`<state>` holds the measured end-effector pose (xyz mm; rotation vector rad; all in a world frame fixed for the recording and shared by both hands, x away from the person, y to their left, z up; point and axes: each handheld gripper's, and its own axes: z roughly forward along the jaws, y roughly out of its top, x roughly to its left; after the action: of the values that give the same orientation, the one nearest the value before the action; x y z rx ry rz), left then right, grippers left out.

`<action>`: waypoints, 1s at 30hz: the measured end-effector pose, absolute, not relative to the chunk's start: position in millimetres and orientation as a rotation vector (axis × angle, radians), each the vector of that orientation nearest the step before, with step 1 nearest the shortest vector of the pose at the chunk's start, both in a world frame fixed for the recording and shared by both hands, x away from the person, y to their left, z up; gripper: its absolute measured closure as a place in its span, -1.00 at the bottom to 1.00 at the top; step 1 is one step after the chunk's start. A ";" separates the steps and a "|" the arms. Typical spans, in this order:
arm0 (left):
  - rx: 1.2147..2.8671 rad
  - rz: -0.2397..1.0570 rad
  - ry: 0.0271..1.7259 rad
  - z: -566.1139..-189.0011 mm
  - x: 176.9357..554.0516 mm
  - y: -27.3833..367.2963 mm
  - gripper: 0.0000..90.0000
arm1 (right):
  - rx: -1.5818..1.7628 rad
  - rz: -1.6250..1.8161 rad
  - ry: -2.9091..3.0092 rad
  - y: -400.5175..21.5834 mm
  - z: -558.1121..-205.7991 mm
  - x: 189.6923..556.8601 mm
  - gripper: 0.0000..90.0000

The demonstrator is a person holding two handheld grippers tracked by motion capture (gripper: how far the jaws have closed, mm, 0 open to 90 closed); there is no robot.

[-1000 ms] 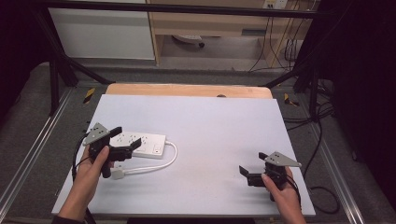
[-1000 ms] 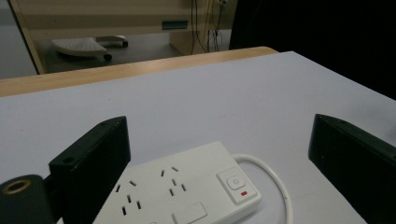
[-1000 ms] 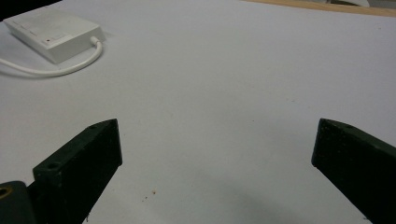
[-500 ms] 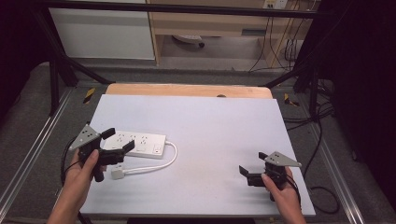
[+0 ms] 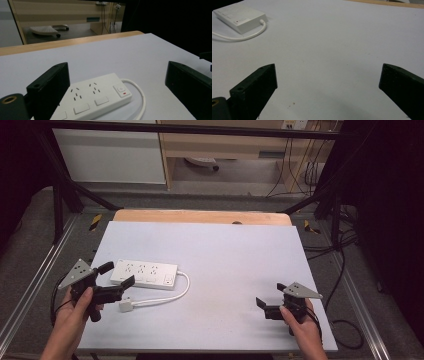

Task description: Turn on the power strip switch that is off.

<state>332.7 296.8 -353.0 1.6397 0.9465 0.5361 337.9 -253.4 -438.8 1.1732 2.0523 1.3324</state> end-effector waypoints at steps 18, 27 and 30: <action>1.615 0.540 0.969 -363.1 312.4 316.7 -0.87 | 1.173 1.332 2.048 -254.3 -438.7 338.0 -0.95; 1.630 0.521 0.975 -379.5 303.0 319.2 -0.87 | 1.183 1.338 2.039 -255.8 -438.1 337.5 -0.95; 1.647 0.513 0.981 -387.0 300.1 320.7 -0.87 | 1.182 1.336 2.046 -254.8 -438.2 337.5 -0.95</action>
<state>300.1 320.7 -387.0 1.6467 0.9809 0.5130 337.5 -254.8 -438.2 1.1820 2.0459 1.3361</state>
